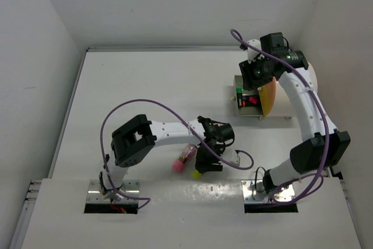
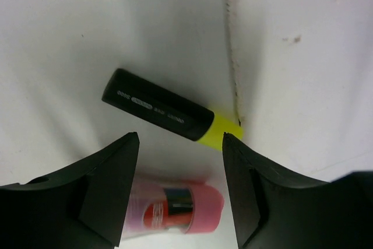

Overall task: Sort the stationery into containers
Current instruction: Pick up the pen from the corner of the board.

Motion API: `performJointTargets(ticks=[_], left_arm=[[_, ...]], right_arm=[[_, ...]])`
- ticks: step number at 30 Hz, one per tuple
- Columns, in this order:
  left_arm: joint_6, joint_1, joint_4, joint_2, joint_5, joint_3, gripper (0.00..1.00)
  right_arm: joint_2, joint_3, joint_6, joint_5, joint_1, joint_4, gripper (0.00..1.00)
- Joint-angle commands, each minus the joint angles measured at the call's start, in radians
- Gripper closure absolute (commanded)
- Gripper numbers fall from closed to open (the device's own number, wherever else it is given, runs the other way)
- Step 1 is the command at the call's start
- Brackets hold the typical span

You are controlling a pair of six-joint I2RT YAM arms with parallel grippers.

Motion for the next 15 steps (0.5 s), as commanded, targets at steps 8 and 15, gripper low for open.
performJointTargets(ticks=[8,15], left_arm=[[-0.195,0.007,0.054,0.068,-0.046,0.045,0.22],[-0.289,-0.018,0.146,0.099,-0.134,0.002,0.26]], right_arm=[[-0.036,0.036,-0.008,0.001,0.0,0.0,0.53],[-0.056,0.018,-0.005,-0.005,-0.002,-0.008,0.53]])
